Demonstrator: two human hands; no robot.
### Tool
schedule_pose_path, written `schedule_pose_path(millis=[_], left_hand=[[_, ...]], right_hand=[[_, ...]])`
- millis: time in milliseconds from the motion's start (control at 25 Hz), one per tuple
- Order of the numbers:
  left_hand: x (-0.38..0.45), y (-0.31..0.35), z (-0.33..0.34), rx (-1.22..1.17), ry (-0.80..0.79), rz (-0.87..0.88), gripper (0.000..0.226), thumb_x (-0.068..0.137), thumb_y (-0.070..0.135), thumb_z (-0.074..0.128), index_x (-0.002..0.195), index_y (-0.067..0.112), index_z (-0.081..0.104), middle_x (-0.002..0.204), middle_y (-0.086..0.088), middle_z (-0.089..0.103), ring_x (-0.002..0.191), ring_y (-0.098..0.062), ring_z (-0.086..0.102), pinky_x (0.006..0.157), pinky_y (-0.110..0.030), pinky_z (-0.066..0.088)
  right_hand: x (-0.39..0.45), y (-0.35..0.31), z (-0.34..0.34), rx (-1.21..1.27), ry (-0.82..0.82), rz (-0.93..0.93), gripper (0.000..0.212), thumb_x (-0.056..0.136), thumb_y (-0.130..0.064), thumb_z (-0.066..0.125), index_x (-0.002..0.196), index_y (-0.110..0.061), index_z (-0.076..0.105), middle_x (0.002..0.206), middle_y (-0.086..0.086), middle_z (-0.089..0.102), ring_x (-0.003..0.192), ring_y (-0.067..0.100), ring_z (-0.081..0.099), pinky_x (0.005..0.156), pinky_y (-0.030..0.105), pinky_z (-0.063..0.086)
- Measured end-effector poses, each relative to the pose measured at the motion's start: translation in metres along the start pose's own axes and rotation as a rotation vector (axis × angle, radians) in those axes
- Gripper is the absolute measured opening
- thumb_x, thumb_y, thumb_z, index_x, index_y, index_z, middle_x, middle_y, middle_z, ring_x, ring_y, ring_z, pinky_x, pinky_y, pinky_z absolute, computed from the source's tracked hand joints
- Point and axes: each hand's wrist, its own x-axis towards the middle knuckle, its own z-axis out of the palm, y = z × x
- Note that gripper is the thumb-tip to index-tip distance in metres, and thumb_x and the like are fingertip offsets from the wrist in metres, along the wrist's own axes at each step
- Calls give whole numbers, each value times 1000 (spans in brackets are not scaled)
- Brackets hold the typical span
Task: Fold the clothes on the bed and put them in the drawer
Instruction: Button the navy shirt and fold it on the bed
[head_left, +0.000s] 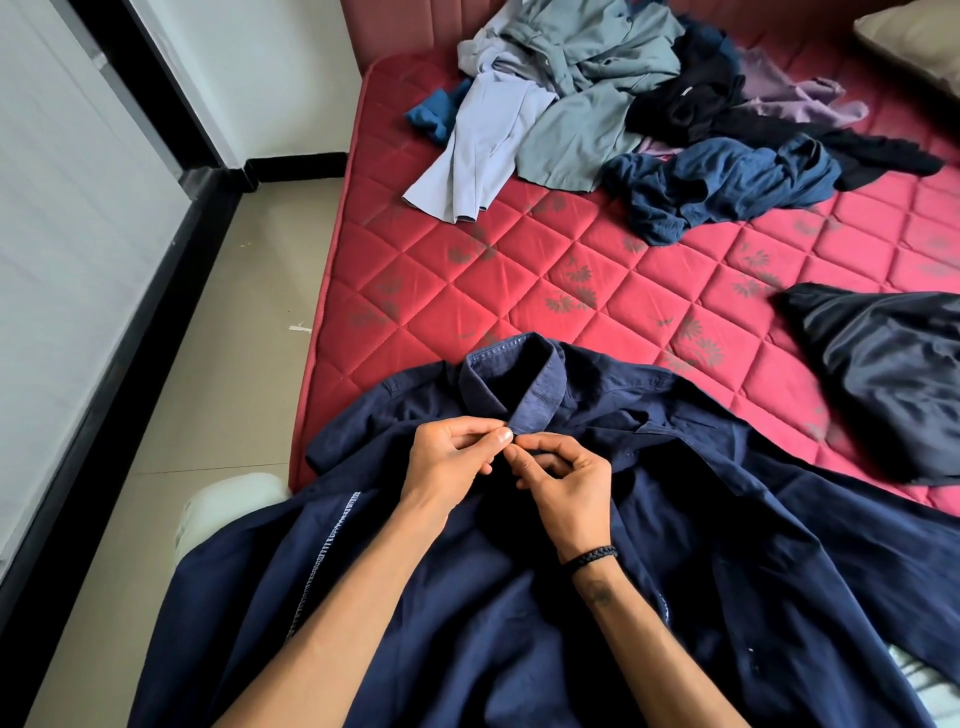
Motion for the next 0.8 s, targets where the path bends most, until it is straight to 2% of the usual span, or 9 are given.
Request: schedule_pose_path(millis=[160, 280, 360, 440, 560, 680, 800], left_hand=[[-3, 2, 2, -147, -15, -86, 12, 89, 11, 79, 101, 10, 79, 85, -11, 77, 67, -11, 56, 65, -20, 52], [-4, 3, 3, -90, 16, -24, 14, 89, 11, 79, 102, 16, 77, 86, -10, 79, 66, -11, 59, 65, -22, 53], [-3, 3, 4, -25, 35, 46, 31, 87, 12, 80, 113, 25, 68, 86, -8, 79, 64, -12, 62, 66, -25, 54], [-1, 1, 3, 15, 34, 88, 52, 83, 18, 81, 124, 36, 55, 87, -6, 79, 69, -18, 67, 75, -31, 57], [-2, -4, 4, 79, 8, 134, 57, 81, 24, 77, 127, 44, 50, 88, -2, 78, 85, -28, 72, 89, -39, 57], [-4, -2, 4, 28, -50, 116, 53, 85, 20, 77, 127, 42, 52, 90, -6, 78, 81, -16, 68, 87, -35, 56], [-3, 4, 2, -50, -86, 23, 49, 91, 10, 75, 128, 34, 54, 91, -7, 77, 69, -3, 61, 70, -22, 47]], right_hand=[[0, -3, 0, 6, -10, 6, 17, 81, -12, 86, 95, -9, 75, 70, 10, 75, 54, 12, 62, 58, 21, 52], [-1, -4, 0, 10, -14, 19, 17, 82, -13, 85, 96, -7, 75, 69, 11, 75, 55, 12, 63, 59, 20, 53], [-1, -6, 0, 18, -20, 28, 16, 85, -14, 83, 96, -6, 75, 71, 11, 76, 58, 13, 66, 59, 21, 54], [-1, -7, 0, 40, -22, 18, 15, 87, -14, 81, 95, -3, 75, 75, 13, 77, 62, 13, 68, 59, 21, 55], [-1, -6, -1, 35, -11, -4, 13, 90, -13, 78, 92, 0, 74, 78, 14, 76, 64, 12, 68, 58, 21, 55], [-1, -2, -1, -3, -13, -26, 10, 93, -14, 75, 90, -4, 73, 75, 8, 74, 63, 12, 65, 59, 25, 54], [2, -1, -3, -30, -40, -35, 9, 94, -14, 74, 88, -8, 71, 71, 3, 70, 60, 13, 61, 61, 31, 53]])
